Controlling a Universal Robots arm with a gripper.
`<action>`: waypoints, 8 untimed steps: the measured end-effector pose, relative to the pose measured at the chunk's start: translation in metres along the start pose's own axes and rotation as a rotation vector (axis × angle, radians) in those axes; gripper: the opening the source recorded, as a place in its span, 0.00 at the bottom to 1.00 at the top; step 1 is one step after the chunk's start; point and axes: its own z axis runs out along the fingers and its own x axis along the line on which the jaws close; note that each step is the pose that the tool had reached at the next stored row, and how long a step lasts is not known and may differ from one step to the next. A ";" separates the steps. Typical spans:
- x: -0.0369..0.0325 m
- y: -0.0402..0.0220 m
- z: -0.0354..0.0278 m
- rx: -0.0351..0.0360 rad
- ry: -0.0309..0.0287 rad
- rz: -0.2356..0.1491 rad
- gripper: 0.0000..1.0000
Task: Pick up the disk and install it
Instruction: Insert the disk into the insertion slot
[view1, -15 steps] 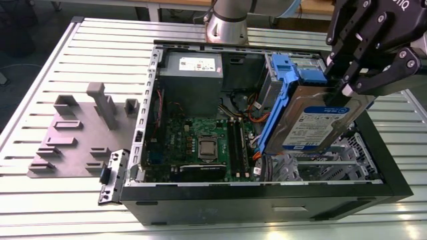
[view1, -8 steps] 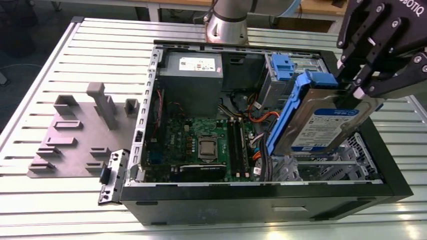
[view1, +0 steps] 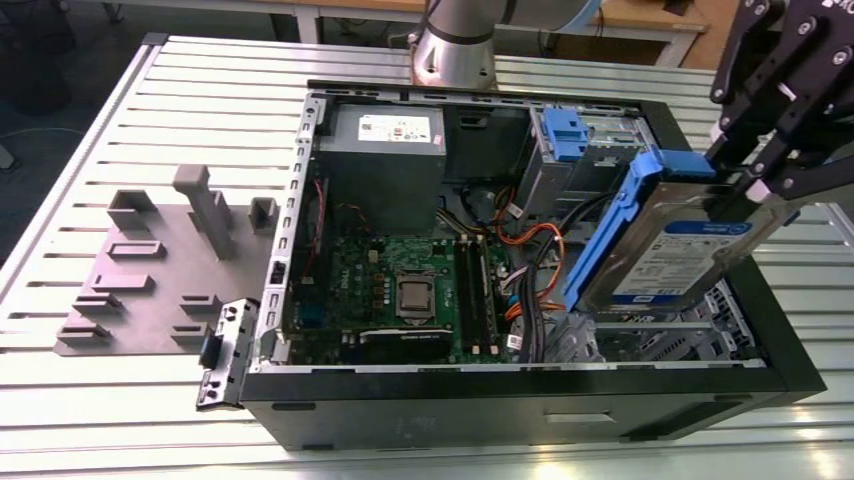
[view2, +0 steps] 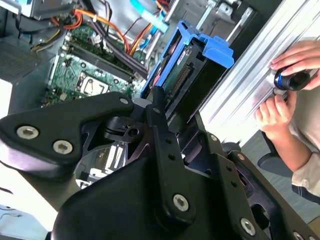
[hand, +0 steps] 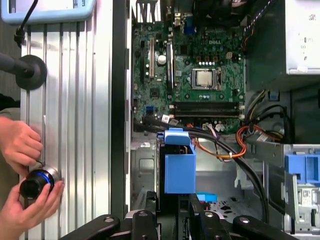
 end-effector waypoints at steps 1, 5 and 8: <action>-0.0001 -0.0032 0.0002 0.0000 0.0001 0.000 0.35; -0.0004 -0.0163 0.0013 -0.0002 -0.0001 0.000 0.35; -0.0006 -0.0227 0.0023 -0.0004 -0.0002 0.000 0.35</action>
